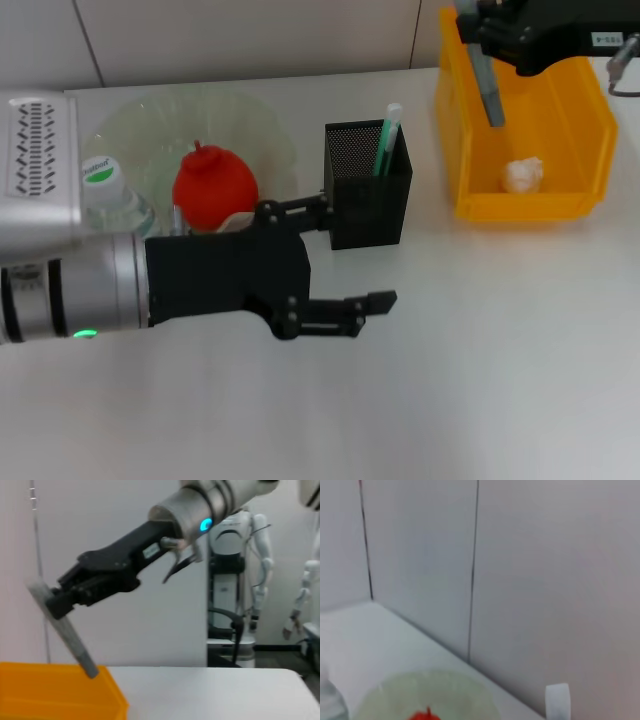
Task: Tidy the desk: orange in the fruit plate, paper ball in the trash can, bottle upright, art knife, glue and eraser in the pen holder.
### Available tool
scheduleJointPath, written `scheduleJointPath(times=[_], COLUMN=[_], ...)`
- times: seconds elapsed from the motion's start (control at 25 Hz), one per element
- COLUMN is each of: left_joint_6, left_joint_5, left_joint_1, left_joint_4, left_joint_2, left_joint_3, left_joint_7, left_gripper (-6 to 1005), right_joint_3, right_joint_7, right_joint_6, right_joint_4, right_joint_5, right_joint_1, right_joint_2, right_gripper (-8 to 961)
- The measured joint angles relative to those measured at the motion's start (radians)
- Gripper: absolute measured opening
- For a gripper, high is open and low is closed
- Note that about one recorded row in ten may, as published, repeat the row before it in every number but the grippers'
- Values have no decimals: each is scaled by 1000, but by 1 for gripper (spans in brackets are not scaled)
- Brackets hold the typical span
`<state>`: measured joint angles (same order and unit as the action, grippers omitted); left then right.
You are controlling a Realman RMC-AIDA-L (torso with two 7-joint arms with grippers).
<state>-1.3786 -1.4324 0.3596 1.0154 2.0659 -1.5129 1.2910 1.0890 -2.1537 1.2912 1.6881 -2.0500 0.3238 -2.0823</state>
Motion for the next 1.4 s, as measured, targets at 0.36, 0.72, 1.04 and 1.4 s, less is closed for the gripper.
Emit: scheduleJointPath(times=[0.36, 0.72, 1.04, 1.4], left_joint_6=[-186, -223, -219, -218], left_joint_5=[-6, -62, -70, -71], left_joint_1=[-48, -65, -41, -22], left_joint_4=[-20, -63, -122, -133], left_joint_2=[-4, -4, -3, -1], left_joint_3=[140, 222, 228, 220], left_joint_7=[-72, -85, -111, -111], left_gripper=[810, 810, 810, 810], right_joint_3=[-71, -102, -127, -127], right_joint_7=[219, 448, 521, 623], right_joint_6=[-3, 10, -3, -44], right_joint_4=[-205, -451, -612, -788], right_joint_5=[210, 355, 357, 355], right_joint_1=[-5, 70, 159, 238], right_joint_2=[3, 6, 8, 25], right_gripper=[138, 139, 137, 136])
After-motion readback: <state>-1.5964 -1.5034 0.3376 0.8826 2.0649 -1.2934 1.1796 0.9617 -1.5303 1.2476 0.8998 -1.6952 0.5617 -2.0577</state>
